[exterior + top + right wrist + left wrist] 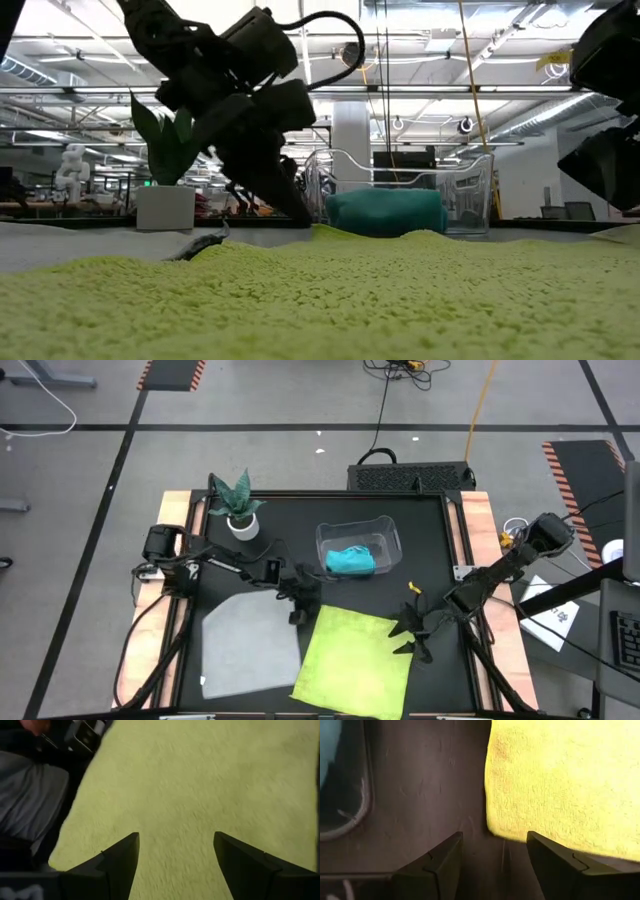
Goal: Fold microfiber towels
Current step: Fold the green towel
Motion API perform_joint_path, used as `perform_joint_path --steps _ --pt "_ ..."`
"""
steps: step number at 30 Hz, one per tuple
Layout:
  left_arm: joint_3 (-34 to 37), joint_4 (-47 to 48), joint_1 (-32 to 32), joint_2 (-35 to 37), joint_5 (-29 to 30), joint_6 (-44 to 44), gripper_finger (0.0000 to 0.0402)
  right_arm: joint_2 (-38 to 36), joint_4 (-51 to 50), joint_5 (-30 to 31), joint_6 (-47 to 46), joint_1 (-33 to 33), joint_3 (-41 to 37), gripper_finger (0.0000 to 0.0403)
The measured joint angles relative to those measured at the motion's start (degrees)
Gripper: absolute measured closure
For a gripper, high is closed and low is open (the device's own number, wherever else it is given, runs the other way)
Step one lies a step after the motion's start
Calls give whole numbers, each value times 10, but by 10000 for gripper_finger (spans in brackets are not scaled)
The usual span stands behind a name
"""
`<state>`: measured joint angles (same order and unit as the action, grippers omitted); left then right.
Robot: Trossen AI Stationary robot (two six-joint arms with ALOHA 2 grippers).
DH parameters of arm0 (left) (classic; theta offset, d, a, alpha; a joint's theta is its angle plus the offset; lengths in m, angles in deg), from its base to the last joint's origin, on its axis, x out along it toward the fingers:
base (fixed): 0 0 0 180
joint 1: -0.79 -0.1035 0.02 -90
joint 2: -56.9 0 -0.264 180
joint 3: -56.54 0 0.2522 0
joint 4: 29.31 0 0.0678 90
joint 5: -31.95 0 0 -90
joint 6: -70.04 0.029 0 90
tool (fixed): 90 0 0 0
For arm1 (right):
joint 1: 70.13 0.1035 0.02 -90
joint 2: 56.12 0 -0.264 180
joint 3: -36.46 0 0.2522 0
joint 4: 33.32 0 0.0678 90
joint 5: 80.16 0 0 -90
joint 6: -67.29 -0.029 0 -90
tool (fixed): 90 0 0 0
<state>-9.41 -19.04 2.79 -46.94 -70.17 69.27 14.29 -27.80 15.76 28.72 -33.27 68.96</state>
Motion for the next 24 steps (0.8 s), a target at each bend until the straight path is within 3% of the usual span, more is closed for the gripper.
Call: perform_joint_path --steps 14,19,24 --pt "0 -74 0 -43 -20 3 207 -40 -144 0 -87 0 0 156" --pt "-1 -76 0 -43 -19 4 250 -40 -150 -1 -88 0 0 156" --pt "-1 -91 1 -43 -13 17 321 -40 -148 -1 -96 0 0 156"
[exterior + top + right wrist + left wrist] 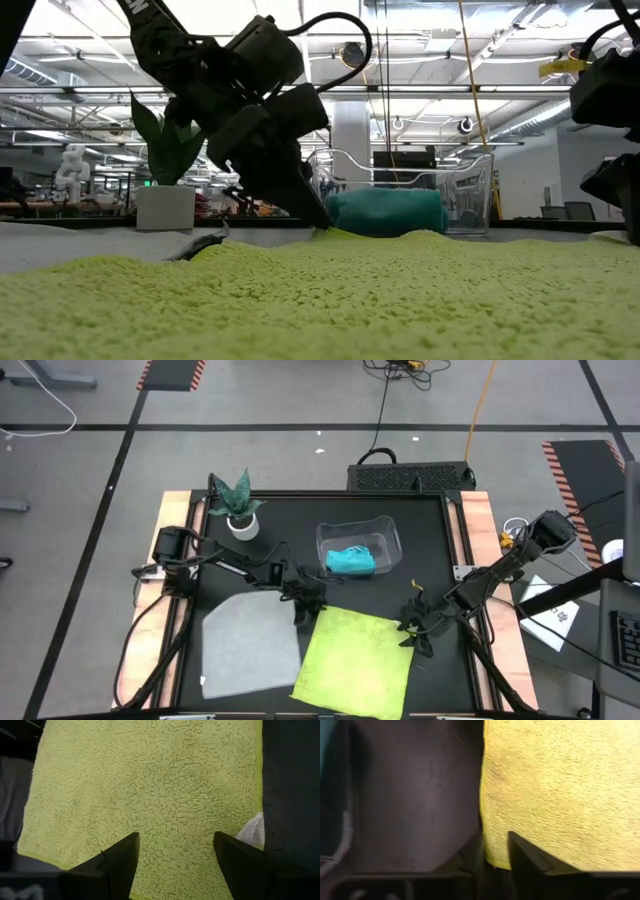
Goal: Fold microfiber towels
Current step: Fold the green towel
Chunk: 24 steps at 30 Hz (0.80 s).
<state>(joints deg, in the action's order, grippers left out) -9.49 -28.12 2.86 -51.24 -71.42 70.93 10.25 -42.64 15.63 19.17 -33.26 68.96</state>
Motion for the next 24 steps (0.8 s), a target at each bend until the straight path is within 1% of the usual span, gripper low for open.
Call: perform_joint_path --steps 3,4,10,12,15,18,20,24 --pt "0 3 4 0 31 27 382 -7 1 12 -8 -1 0 156" --pt "0 7 4 0 39 35 390 -13 -1 19 -9 -1 0 156" --pt "0 27 6 0 84 40 398 -64 -7 48 -25 -1 0 156" --pt "0 31 6 0 89 40 399 -82 -26 57 -51 -1 0 156" --pt "0 38 6 1 92 35 400 -102 -75 93 -104 2 0 156" --pt "0 45 8 1 123 25 400 -111 -113 123 -158 7 0 156" --pt "0 54 9 2 148 24 400 -112 -121 133 -188 11 0 156" --pt "-1 75 9 3 177 25 401 -112 -124 137 -230 15 0 156"
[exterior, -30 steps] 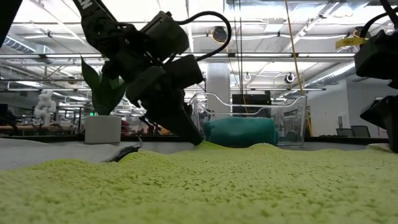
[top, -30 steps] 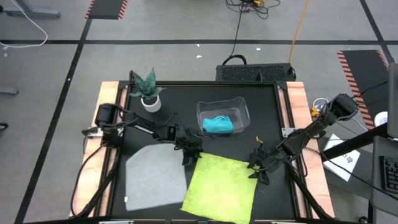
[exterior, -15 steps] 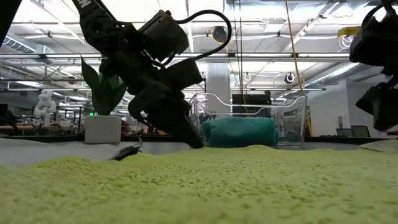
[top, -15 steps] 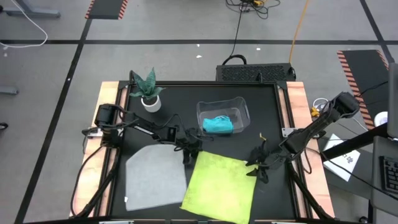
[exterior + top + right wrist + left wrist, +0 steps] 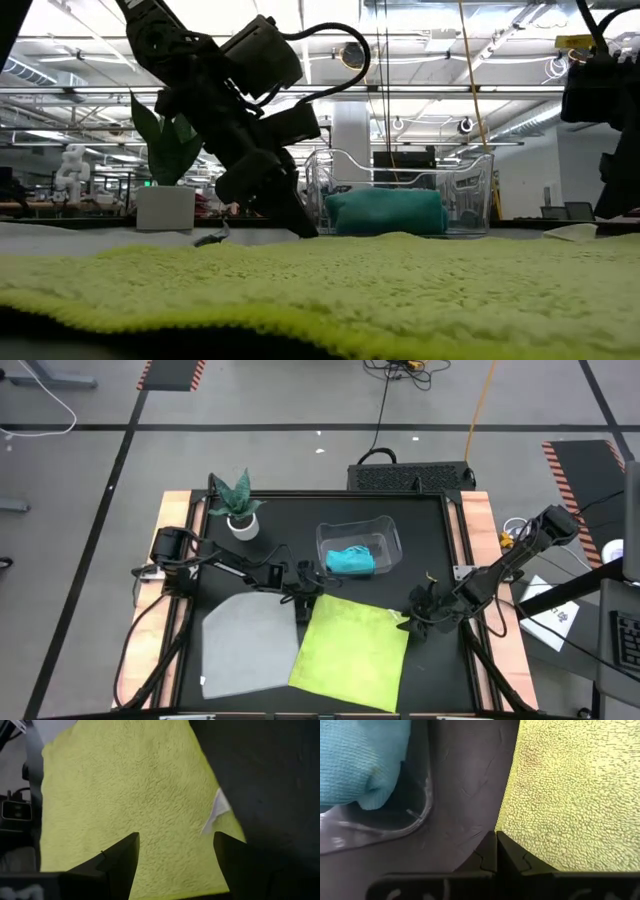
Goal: Fold microfiber towels
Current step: Fold the green towel
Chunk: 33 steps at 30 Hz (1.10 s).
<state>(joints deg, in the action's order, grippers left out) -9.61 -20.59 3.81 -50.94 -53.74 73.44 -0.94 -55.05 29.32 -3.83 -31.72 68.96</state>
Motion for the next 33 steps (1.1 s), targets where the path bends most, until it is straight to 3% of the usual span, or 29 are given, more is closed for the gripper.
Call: perform_joint_path --steps 11,20,28,33 --pt "28 0 5 5 10 -4 401 0 -15 0 -102 18 0 156" --pt "41 -4 21 13 29 -4 401 0 -142 26 -218 29 1 156" --pt "43 -21 33 12 37 5 401 12 -128 38 -214 8 1 156" --pt "43 -35 36 11 38 12 401 46 -62 24 -173 -14 1 156"
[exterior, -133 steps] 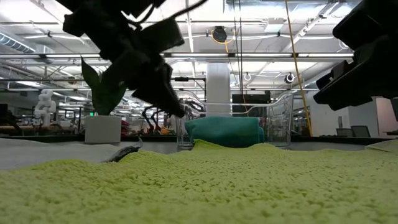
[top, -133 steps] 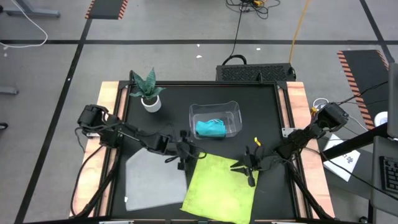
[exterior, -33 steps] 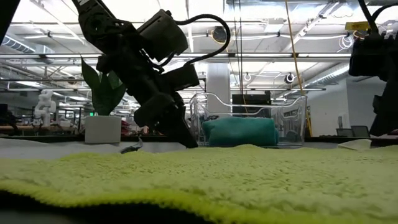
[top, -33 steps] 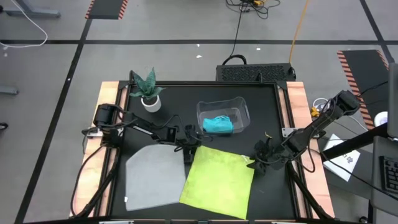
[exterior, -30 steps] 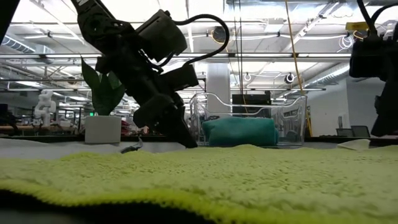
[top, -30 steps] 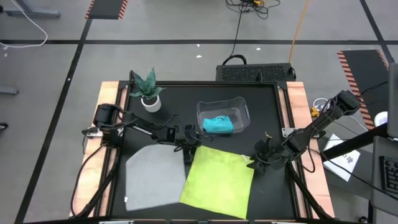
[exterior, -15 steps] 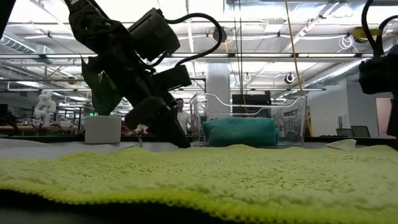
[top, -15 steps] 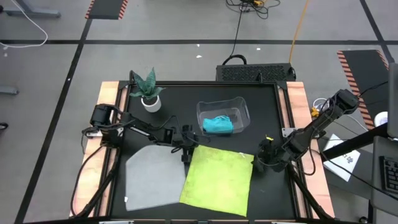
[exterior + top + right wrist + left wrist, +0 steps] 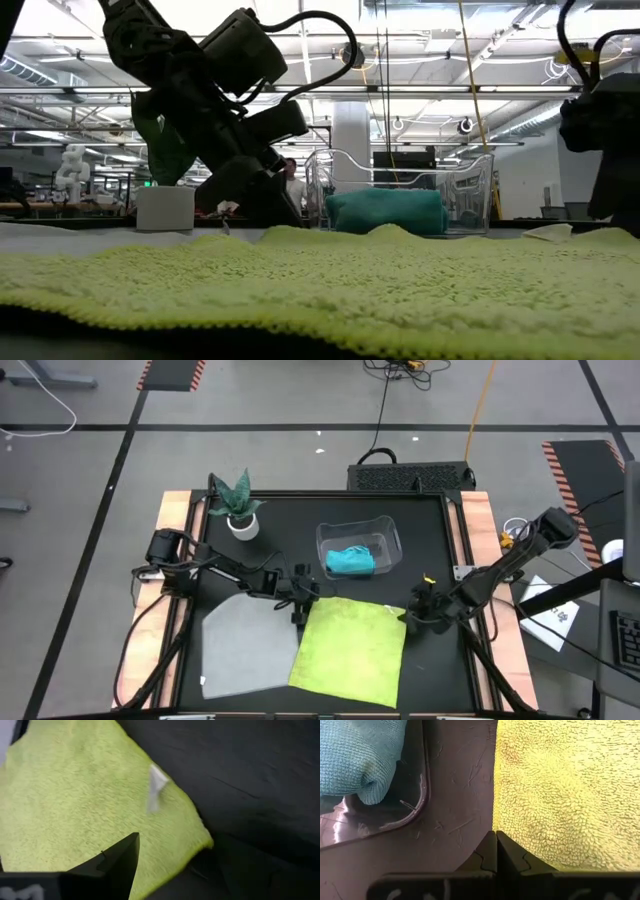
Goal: Fold microfiber towels
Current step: Fold the green towel
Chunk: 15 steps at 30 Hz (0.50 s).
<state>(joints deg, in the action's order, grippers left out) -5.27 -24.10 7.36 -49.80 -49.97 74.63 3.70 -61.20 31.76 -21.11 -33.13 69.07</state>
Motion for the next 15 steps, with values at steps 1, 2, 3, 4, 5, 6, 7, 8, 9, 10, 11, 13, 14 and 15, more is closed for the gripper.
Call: perform_joint_path --steps 1,2,3,4,5,6,7,8,9,10,11,13,14,15 --pt "0 -3 0 0 -1 4 401 7 9 0 6 -5 0 156" --pt "0 -4 0 -1 -1 8 401 16 11 -2 9 -9 1 157" --pt "0 -4 0 -1 -1 10 401 22 13 -5 14 -13 1 159" --pt "0 -4 0 -1 -1 10 401 30 16 -5 22 -15 2 163" --pt "0 -4 0 -1 -1 10 401 37 20 -5 27 -17 2 169" --pt "0 -4 0 -1 -1 10 401 42 28 -5 33 -18 2 177" --pt "0 -4 0 -1 -1 10 401 45 39 -5 44 -18 1 188" --pt "0 -4 0 -1 -1 11 401 48 44 -4 55 -18 1 202" --pt "0 -4 0 -1 -1 11 401 49 45 -5 65 -19 1 220" --pt "0 -3 0 -1 -1 11 401 49 45 -6 72 -18 0 240" --pt "0 -3 0 -1 -2 11 401 49 43 -6 81 -18 -1 263" --pt "0 -2 0 -1 -1 11 401 49 42 -7 99 -19 -1 317" --pt "-1 -2 0 -1 -1 11 401 50 42 -7 112 -19 -1 347" --pt "-1 -2 0 -1 -1 11 401 50 42 -7 128 -19 -1 373"
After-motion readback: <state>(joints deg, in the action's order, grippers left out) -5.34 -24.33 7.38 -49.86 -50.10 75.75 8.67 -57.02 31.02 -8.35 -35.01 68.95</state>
